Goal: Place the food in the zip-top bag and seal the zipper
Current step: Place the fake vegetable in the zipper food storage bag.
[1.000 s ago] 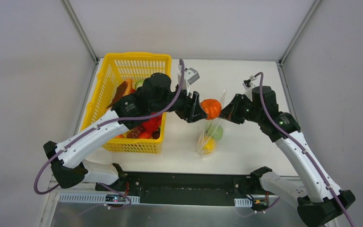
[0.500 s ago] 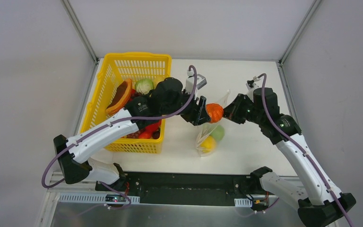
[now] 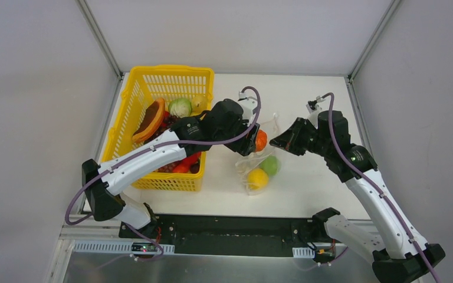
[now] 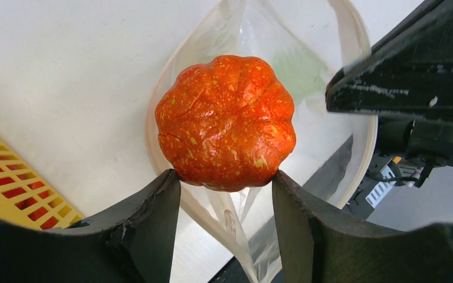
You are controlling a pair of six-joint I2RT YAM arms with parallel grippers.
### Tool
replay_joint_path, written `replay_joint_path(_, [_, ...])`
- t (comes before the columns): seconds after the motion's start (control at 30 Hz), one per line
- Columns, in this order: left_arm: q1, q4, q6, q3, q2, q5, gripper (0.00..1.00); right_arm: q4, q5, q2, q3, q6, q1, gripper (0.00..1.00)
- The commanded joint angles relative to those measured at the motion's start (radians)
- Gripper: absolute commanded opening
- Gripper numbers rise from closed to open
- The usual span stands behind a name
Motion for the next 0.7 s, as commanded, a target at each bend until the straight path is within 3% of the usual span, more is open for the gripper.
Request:
replay_joint_path(0.0, [-0.036,-0.080,0.053,0.117,0.039,-0.090,0.00,0.072,-0.071,-0.016,0.007,0.020,-0.002,0.00])
replay_joint_path(0.33, [-0.054,-0.093,0.079,0.163,0.068,-0.047,0.24,0.135,-0.034,-0.048,-0.046,0.090,-0.002,0.00])
replay_joint_path(0.67, [-0.054,-0.092,0.040,0.190,0.110,-0.103,0.31,0.202,-0.104,-0.066,-0.093,0.162,-0.002,0.00])
